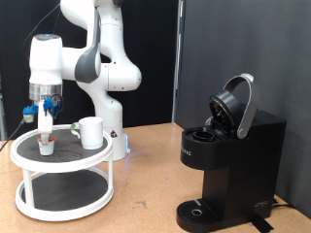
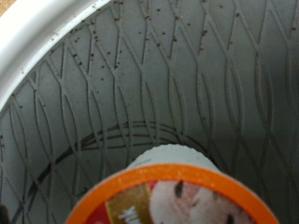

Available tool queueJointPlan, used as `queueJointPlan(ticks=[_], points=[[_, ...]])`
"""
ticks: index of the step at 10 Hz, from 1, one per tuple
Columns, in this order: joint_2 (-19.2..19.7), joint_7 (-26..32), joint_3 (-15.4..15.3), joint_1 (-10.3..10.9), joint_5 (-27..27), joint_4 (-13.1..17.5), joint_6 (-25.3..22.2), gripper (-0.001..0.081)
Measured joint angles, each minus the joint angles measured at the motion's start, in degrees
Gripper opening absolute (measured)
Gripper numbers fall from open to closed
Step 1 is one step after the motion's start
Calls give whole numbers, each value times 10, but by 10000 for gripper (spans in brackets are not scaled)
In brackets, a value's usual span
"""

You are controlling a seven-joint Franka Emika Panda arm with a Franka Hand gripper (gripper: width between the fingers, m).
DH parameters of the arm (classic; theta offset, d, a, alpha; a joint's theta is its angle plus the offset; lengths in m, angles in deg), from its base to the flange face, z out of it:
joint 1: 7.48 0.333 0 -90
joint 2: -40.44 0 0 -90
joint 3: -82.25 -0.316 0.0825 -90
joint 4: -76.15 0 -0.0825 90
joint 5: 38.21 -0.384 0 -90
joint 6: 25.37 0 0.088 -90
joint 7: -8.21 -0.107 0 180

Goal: Make a cup of coffee with the keurig machine

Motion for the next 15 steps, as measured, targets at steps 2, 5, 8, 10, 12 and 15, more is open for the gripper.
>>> queueJointPlan(ticks=[2, 5, 8, 10, 12, 15], points=[[9, 0, 0, 0, 0, 0, 7, 734], [15, 0, 0, 0, 0, 0, 13, 526], [15, 0, 0, 0, -1, 0, 14, 399], [15, 2, 0, 0, -9, 1, 11, 399], [4, 21, 0, 5, -43, 15, -33, 399], [-33, 56, 0, 8, -79, 63, -140, 399]])
